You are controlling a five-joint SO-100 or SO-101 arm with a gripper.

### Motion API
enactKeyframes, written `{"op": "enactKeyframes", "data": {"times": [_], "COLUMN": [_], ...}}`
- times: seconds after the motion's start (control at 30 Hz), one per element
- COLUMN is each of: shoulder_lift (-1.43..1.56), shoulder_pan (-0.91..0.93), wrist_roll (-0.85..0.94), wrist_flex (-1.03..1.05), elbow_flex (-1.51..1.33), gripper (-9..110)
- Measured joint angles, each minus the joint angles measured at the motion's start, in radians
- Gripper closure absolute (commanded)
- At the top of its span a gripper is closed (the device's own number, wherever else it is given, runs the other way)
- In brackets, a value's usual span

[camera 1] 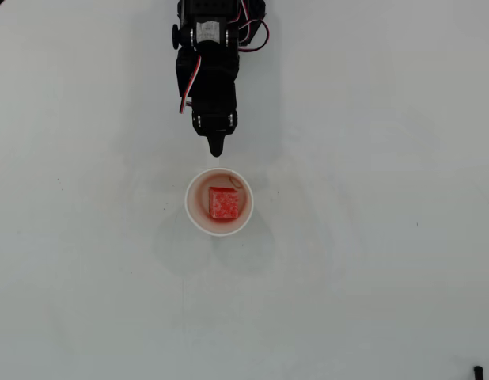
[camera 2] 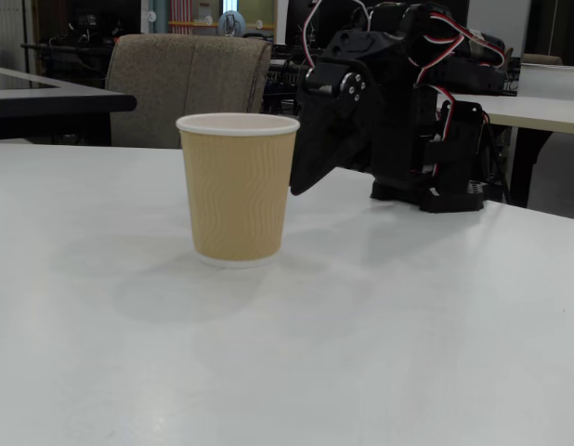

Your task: Grasp a red cube and put it in the cup.

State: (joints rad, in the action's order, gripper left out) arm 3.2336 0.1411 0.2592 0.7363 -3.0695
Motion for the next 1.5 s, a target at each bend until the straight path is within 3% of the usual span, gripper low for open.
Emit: {"op": "enactKeyframes", "data": {"times": [0.37,0.97,1.5], "shoulder_lift": [0.0,0.0,0.0], "shoulder_pan": [0.0,0.0,0.0], "wrist_roll": [-0.005,-0.276,-0.288], "wrist_flex": [-0.038,-0.109,-0.101], "elbow_flex": [-0.005,-0.005,-0.005], "gripper": [101,101,101]}}
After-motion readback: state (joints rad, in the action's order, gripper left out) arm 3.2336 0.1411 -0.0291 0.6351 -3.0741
